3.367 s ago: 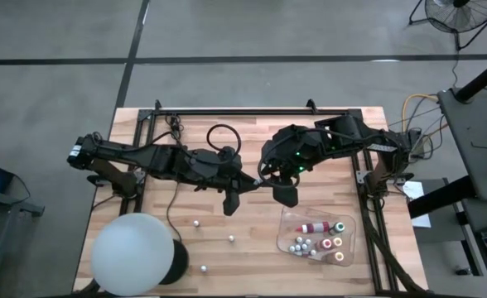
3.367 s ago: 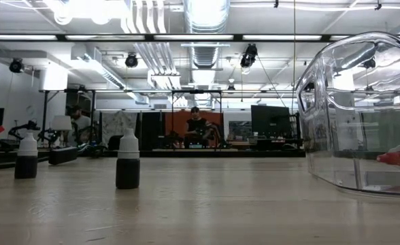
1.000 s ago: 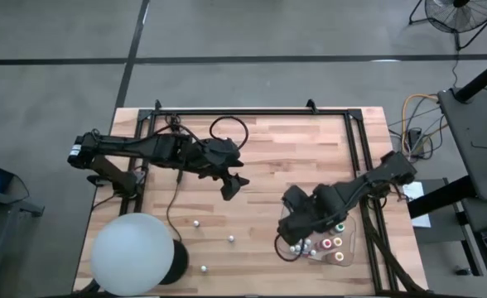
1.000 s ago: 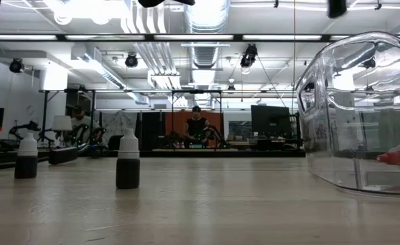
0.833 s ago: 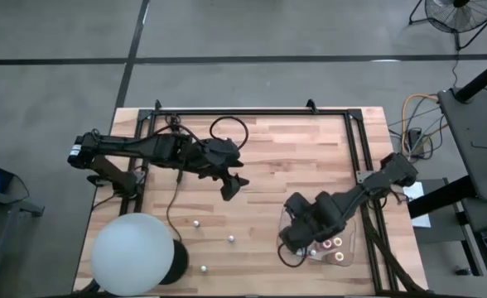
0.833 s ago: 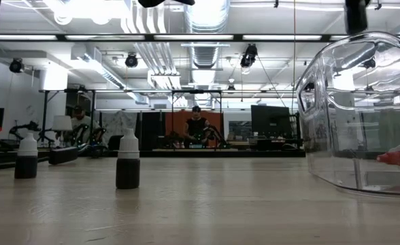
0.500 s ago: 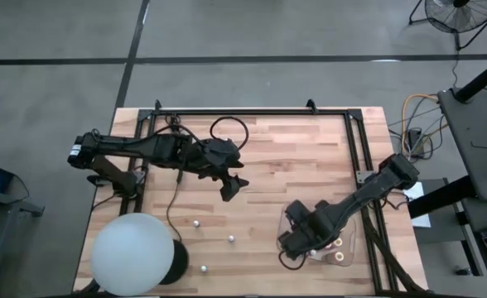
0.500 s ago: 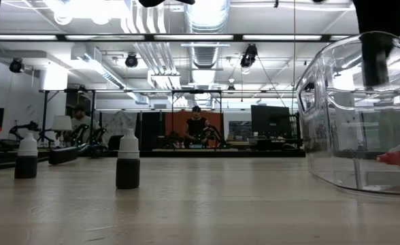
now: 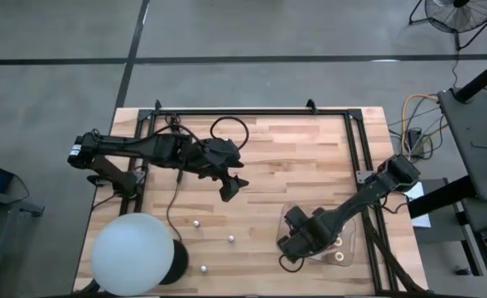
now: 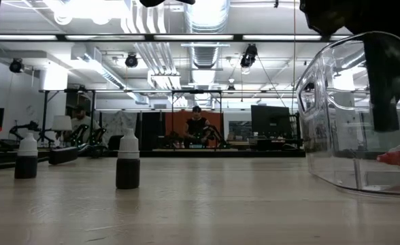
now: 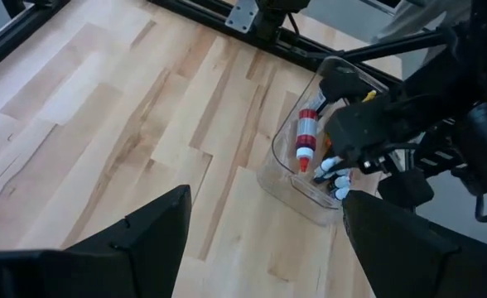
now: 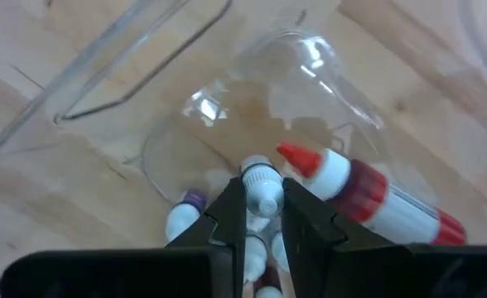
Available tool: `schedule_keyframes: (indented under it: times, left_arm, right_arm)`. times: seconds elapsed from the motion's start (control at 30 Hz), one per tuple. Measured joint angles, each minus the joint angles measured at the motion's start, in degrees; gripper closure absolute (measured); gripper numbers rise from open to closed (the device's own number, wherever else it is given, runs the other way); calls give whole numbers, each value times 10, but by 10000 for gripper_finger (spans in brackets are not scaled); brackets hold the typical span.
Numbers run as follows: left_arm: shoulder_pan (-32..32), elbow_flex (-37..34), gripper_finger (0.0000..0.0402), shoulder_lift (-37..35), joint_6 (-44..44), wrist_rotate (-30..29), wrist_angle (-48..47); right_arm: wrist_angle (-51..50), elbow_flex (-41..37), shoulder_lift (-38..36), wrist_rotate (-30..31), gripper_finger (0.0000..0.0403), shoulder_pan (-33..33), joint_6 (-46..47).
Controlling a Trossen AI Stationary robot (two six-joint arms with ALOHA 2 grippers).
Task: Pick & Place food coloring
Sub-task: Put the green food color into the transparent bin
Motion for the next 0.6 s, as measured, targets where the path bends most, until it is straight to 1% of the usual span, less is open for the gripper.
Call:
schedule_keyframes:
  times: [0.13, 0.33, 0.6]
  left_arm:
    - [2, 0, 117, 0, 1, 0, 0]
    - [3, 0, 117, 0, 9, 0, 0]
    - [3, 0, 117, 0, 10, 0, 0]
  right_arm:
    - [13, -12, 11, -5, 355, 0, -5]
    - [59, -28, 26, -12, 355, 2, -5]
    - [67, -40, 28, -11, 355, 2, -6]
